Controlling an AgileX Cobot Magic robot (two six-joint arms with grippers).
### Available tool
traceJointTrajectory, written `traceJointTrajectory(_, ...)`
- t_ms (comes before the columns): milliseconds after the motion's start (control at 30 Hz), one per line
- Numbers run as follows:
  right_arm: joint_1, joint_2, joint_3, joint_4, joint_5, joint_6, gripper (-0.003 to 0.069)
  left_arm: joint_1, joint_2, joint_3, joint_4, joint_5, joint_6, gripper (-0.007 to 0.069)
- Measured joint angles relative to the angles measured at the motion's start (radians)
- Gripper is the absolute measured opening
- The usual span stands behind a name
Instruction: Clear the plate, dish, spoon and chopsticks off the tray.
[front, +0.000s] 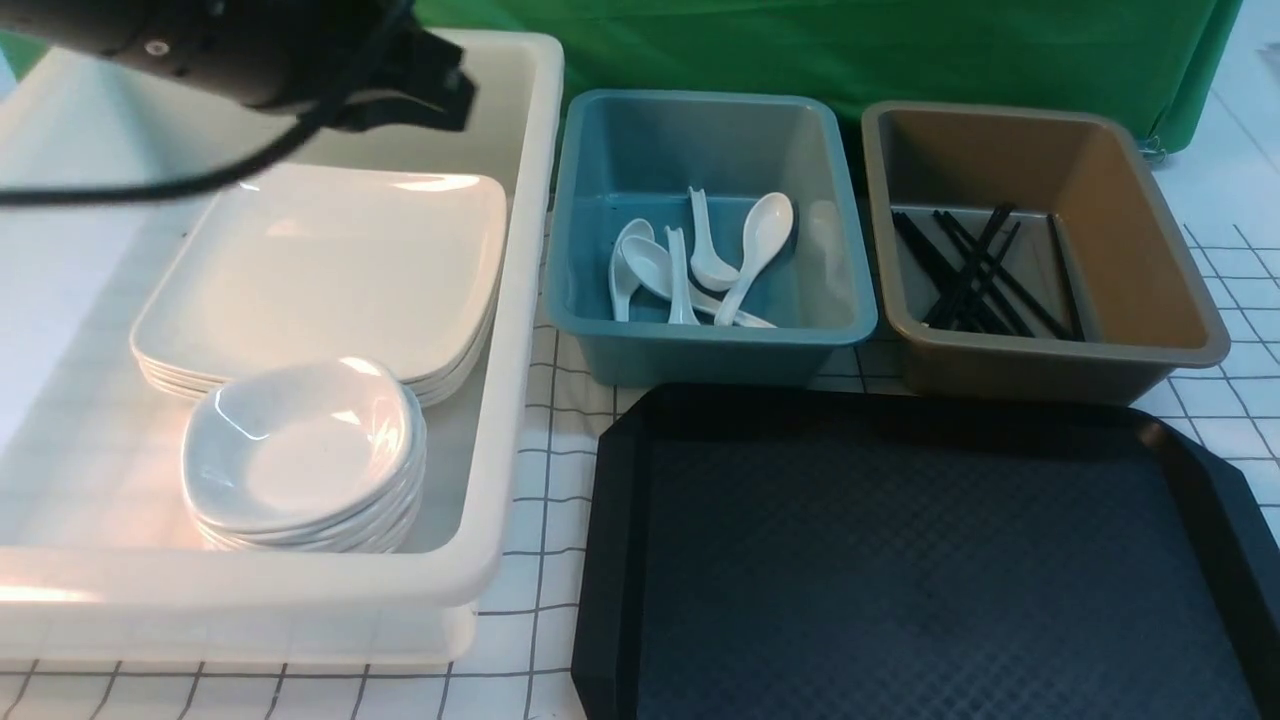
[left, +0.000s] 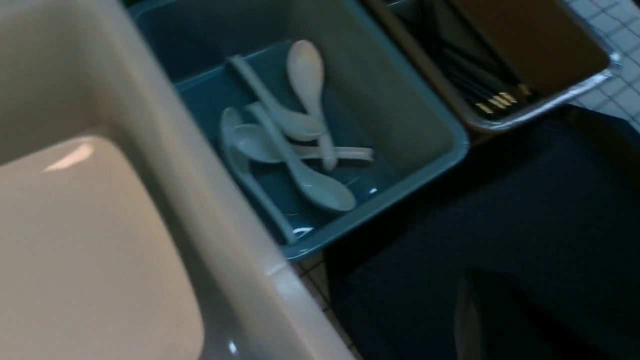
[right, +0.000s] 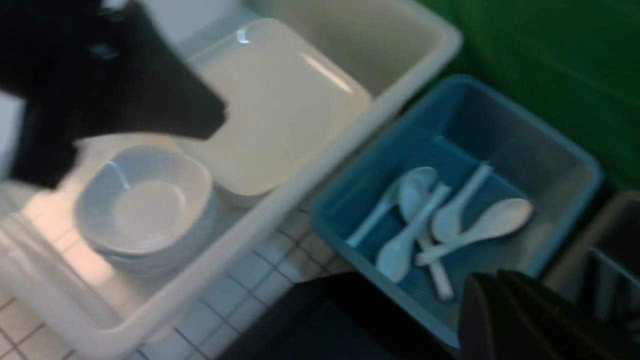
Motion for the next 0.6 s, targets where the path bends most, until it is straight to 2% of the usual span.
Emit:
traceJointTrajectory(33, 0.000, -0.062, 0.008, -0.055, 0.025, 0.029, 0.0008, -0.060, -0.061, 0.004, 0.048, 0.008, -0.049, -0.0013)
traceJointTrajectory(133, 0.000, -0.195, 0.064, -0.112, 0.035, 0.079, 0.0008, -0.142, -0.175, 0.055, 0.094, 0.002, -0.106, -0.0013)
traceJointTrajectory(267, 0.000, -0.377, 0.197, -0.133, 0.022, 0.127, 0.0008, -0.184, -0.321, 0.165, 0.107, -0.043, -0.141, -0.0013)
traceJointTrajectory(333, 0.000, -0.535, 0.354, -0.138, -0.020, 0.149, 0.0008, -0.193, -0.435, 0.296, 0.117, -0.087, -0.183, -0.0013)
traceJointTrajectory(500, 0.000, -0.890, 0.752, -0.166, -0.255, 0.207, 0.0008, -0.194, -0.659, 0.585, 0.180, -0.183, -0.281, -0.0013)
traceJointTrajectory(533, 0.000, -0.920, 0.770, -0.166, -0.280, 0.209, 0.0008, -0.194, -0.677, 0.597, 0.185, -0.192, -0.294, -0.0013)
traceJointTrajectory(600, 0.000, -1.077, 0.976, -0.168, -0.437, 0.233, 0.0008, -0.194, -0.772, 0.741, 0.204, -0.238, -0.377, -0.0013)
